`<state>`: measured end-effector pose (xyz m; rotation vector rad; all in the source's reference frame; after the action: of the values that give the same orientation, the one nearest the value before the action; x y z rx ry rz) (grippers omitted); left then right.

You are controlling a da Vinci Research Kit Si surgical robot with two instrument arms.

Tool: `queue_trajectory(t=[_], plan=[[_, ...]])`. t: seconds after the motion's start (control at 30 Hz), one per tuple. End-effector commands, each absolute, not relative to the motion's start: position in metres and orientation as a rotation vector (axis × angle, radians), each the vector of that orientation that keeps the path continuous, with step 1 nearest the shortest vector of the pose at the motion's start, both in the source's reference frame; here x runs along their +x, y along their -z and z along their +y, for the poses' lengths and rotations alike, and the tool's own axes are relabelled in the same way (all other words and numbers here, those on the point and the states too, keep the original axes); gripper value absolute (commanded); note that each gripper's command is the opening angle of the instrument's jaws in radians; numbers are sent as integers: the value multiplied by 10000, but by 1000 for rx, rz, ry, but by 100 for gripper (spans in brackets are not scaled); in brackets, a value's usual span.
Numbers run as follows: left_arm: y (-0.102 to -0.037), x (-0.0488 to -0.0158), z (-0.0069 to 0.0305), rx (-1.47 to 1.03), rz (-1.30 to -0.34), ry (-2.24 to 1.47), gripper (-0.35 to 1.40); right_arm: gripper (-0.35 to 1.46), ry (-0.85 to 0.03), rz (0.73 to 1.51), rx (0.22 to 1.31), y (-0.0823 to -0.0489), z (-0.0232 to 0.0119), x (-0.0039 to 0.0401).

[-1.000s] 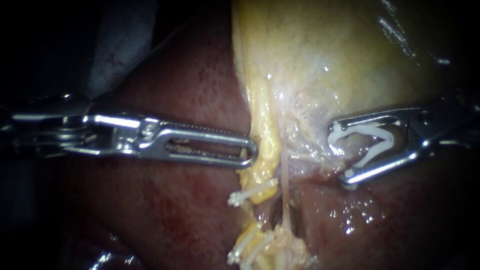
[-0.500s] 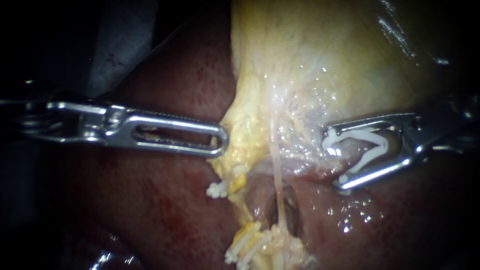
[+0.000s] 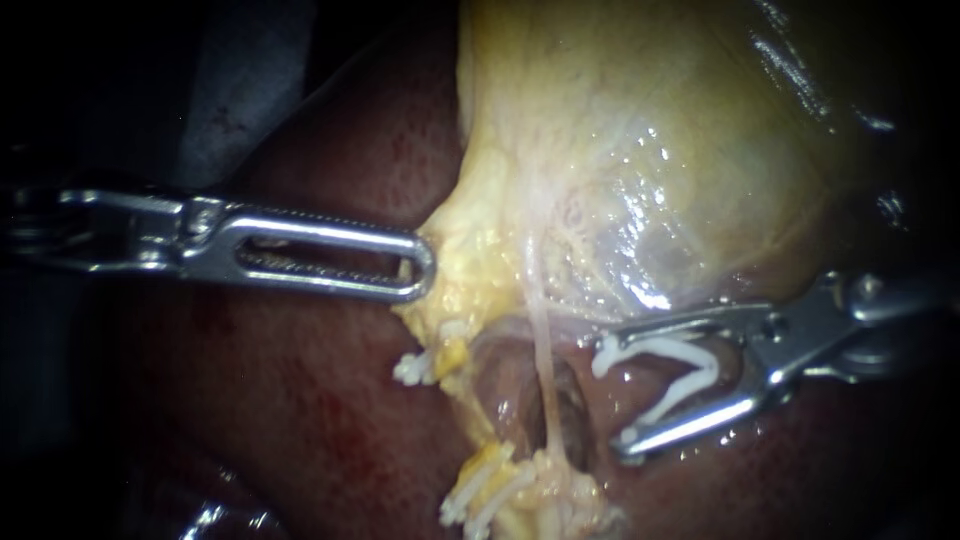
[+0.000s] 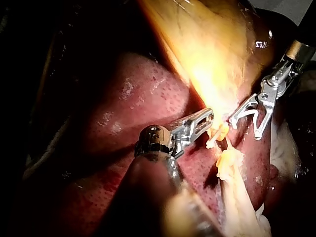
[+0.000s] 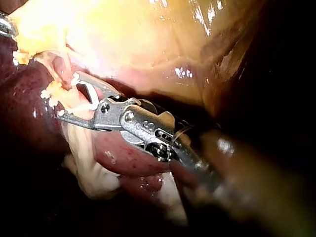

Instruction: Clipping first clip right tube

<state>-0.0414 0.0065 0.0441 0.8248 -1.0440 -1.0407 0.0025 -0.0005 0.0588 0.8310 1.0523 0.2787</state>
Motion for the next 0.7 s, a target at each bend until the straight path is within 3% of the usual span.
queue_trajectory(t=[0.03,0.7], plan=[[-441,-414,65,824,-1044,1041,-35,53,-279,1048,839,-592,-8,25],[-437,-416,62,823,-1044,1043,-35,53,-289,1009,830,-638,-12,40]])
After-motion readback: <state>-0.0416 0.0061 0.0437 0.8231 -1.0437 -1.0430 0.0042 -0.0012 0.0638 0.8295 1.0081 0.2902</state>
